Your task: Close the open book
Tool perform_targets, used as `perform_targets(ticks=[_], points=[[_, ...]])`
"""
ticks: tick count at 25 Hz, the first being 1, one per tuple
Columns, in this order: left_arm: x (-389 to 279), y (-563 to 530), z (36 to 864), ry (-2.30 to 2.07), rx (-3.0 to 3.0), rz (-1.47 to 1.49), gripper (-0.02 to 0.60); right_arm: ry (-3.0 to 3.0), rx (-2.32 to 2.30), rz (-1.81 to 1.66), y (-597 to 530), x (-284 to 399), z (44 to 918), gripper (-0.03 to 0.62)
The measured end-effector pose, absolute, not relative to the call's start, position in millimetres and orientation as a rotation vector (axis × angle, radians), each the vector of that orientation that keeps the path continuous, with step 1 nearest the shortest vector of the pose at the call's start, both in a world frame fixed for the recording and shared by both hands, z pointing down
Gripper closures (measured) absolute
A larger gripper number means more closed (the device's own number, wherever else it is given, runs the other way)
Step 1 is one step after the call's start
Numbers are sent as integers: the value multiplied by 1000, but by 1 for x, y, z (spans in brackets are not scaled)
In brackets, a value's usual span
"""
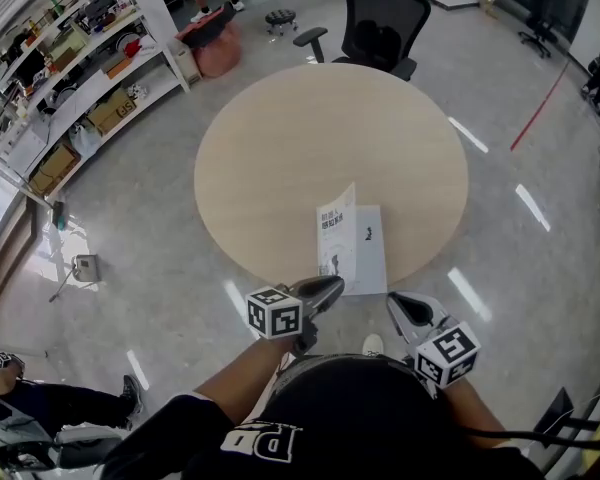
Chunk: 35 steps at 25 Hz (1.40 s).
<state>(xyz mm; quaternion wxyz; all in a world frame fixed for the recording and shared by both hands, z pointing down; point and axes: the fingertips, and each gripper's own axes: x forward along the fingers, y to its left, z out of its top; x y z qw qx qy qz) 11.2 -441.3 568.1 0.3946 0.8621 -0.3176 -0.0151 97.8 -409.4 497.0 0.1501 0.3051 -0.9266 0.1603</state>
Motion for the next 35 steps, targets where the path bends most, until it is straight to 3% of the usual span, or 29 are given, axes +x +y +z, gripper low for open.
perform_targets(ticks=[8, 20, 35], points=[[-16, -443, 553, -897, 2182, -62, 574, -2660, 857, 462, -411, 80, 498, 586], [-46, -394, 569, -788, 2164, 38, 575, -2593, 969, 543, -365, 45, 513, 586], [5, -343, 549, -644, 2352, 180, 575, -2599, 1079, 556, -305, 78, 510, 586]])
